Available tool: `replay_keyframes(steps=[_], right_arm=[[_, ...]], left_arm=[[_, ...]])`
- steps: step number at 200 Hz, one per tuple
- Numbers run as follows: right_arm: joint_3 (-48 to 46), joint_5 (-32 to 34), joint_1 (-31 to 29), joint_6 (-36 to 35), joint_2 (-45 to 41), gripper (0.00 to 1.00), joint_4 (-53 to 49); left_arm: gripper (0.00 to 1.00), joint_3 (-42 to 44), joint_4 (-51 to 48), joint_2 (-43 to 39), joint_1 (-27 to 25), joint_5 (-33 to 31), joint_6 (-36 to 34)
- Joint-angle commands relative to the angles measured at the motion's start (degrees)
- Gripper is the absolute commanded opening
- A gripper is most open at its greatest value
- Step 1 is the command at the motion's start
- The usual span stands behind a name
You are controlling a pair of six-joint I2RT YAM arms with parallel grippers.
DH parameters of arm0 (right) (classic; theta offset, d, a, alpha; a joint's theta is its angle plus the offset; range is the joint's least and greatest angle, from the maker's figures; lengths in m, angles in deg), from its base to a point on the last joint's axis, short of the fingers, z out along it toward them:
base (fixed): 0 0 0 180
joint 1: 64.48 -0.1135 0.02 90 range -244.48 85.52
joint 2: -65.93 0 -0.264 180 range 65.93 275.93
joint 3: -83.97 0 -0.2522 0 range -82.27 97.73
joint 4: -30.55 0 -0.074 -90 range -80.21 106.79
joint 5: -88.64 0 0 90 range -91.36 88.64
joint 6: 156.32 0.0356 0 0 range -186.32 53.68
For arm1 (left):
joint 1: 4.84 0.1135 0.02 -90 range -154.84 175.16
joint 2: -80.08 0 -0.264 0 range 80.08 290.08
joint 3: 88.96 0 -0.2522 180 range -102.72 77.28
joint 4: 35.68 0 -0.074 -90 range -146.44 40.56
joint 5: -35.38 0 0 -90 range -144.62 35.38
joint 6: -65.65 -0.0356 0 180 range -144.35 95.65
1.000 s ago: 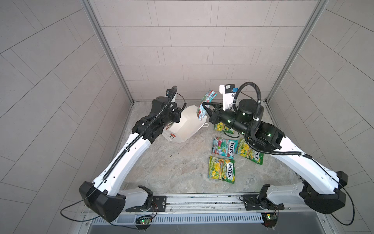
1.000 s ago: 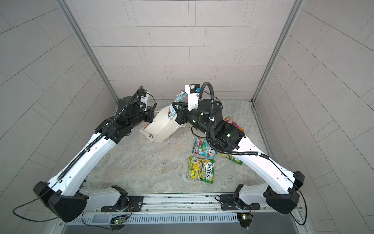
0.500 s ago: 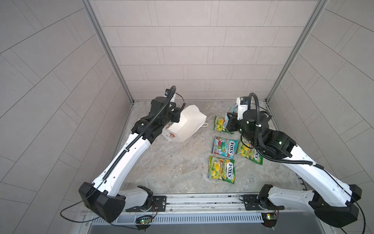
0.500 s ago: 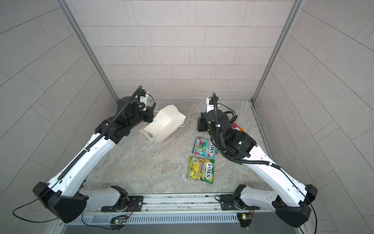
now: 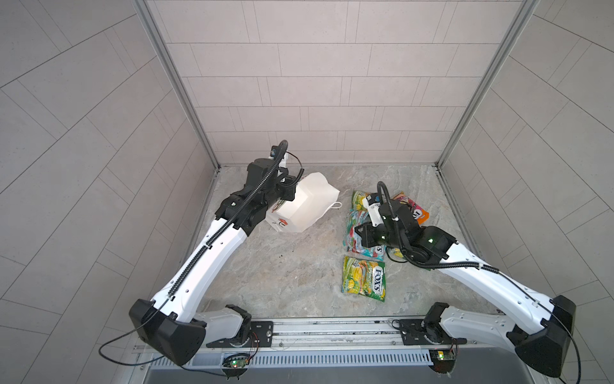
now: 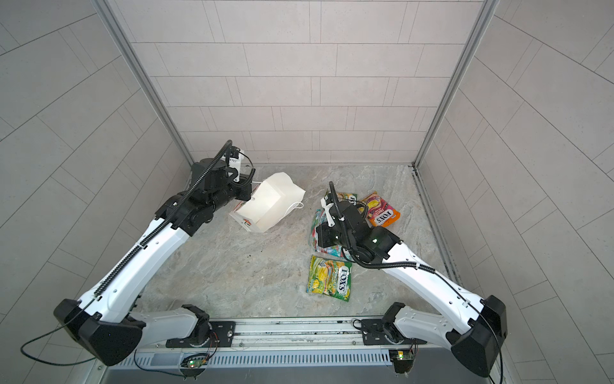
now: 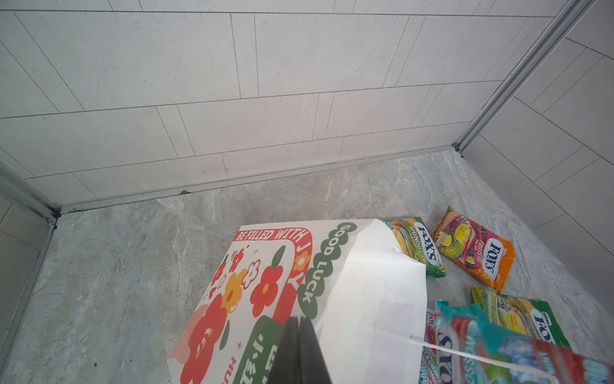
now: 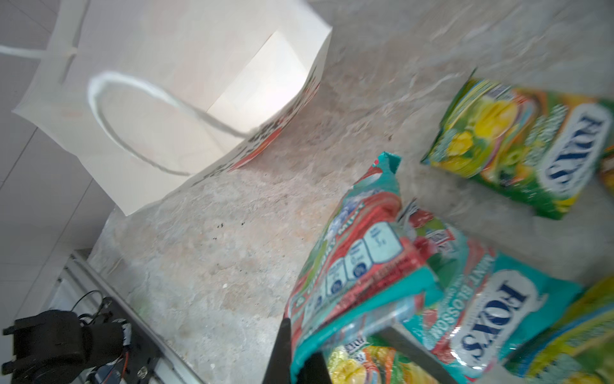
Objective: Take the snacks out of the paper bag
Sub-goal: 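Lower the teal packet onto the table nearer the robot and open the right gripper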
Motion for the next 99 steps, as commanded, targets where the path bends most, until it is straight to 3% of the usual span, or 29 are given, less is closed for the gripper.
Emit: replay_keyframes(steps=[1, 99], right_arm=[[-2.6, -8.2, -1.5, 6.0, 0.8, 0.00, 11.8], [-7.0, -18.6, -11.2, 18.9, 16.5, 0.00, 35.2]], left_arm=[[0.00, 0.7, 1.2, -1.4, 0.5, 0.0, 0.3], [0.00, 0.7, 1.2, -1.2, 0.7, 0.1, 0.4]])
